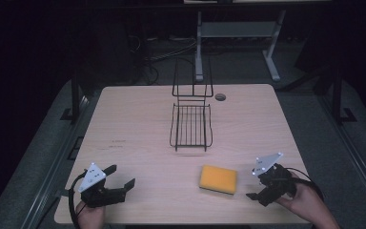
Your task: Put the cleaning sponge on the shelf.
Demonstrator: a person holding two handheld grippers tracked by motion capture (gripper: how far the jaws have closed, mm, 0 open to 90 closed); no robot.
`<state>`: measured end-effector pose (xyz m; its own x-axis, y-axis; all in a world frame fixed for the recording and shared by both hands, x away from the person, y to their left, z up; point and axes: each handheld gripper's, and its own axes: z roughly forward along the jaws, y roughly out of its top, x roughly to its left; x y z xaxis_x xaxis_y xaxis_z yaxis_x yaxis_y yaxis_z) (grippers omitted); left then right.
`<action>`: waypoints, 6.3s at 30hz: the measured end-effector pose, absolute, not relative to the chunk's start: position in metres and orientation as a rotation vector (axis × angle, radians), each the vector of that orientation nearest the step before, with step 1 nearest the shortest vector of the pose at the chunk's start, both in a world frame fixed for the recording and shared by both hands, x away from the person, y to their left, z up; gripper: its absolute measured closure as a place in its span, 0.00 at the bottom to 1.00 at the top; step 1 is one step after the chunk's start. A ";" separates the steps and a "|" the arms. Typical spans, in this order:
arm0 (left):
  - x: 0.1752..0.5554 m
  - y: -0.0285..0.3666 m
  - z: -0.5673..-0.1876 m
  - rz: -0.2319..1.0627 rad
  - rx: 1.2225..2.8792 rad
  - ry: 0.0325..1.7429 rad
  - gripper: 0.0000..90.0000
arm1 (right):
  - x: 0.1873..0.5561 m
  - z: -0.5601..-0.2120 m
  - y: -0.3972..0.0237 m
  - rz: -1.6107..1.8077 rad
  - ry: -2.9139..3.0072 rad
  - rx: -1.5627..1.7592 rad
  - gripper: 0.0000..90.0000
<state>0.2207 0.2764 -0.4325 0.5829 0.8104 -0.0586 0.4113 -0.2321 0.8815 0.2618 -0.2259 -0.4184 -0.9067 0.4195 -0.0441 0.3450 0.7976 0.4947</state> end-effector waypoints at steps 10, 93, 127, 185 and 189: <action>0.221 0.276 -0.432 0.522 1.849 0.988 0.14 | 0.269 -0.417 -0.210 0.721 2.864 0.556 0.16; 0.219 0.279 -0.430 0.527 1.845 0.983 0.14 | 0.311 -0.424 -0.125 0.577 3.043 0.356 0.16; 0.219 0.281 -0.430 0.526 1.825 0.991 0.14 | 0.315 -0.443 -0.117 0.504 3.076 0.332 0.24; 0.219 0.281 -0.429 0.529 1.822 0.991 0.14 | 0.341 -0.405 -0.092 0.527 3.082 0.235 0.24; 0.219 0.281 -0.429 0.529 1.823 0.989 0.14 | 0.343 -0.406 -0.089 0.512 3.087 0.228 0.24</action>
